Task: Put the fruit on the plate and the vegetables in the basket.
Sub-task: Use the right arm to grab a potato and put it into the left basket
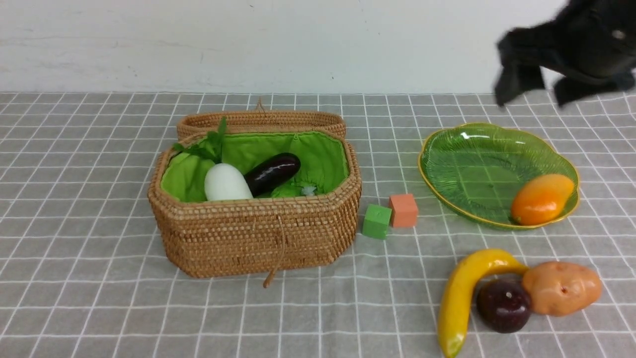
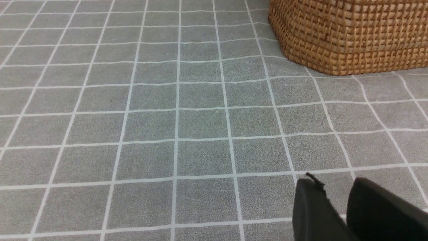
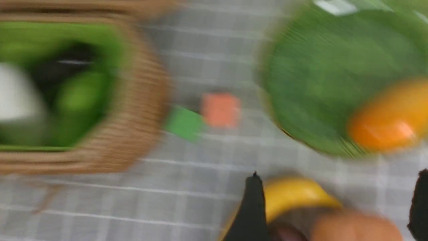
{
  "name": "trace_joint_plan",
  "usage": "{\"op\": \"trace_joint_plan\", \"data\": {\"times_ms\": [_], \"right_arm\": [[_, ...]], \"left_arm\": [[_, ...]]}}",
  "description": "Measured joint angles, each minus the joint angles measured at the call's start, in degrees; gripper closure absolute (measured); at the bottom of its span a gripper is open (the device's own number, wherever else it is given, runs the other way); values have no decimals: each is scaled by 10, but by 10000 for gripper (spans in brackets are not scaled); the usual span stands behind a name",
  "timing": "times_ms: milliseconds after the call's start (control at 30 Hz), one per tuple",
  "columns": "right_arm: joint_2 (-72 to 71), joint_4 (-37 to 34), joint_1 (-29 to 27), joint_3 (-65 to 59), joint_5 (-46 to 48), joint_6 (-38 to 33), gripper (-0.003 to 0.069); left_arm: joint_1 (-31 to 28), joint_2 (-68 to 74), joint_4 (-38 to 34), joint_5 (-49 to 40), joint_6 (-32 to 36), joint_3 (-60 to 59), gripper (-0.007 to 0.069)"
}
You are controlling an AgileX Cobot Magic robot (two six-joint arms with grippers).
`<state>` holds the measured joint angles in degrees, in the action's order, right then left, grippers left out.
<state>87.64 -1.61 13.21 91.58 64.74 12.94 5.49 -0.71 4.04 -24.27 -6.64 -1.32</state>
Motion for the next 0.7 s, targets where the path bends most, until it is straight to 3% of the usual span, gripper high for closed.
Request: {"op": "trace_joint_plan", "data": {"times_ms": [133, 267, 500, 700], "right_arm": [[-53, -17, -42, -155, -28, 112, 102], [-95, -94, -104, -311, -118, 238, 104], [-98, -148, -169, -445, -273, 254, 81], [-80, -173, -177, -475, -374, 251, 29]], "left_arm": [[0, 0, 0, 0, 0, 0, 451], [0, 0, 0, 0, 0, 0, 447], [0, 0, 1, 0, 0, 0, 445], [0, 0, 1, 0, 0, 0, 441]]}}
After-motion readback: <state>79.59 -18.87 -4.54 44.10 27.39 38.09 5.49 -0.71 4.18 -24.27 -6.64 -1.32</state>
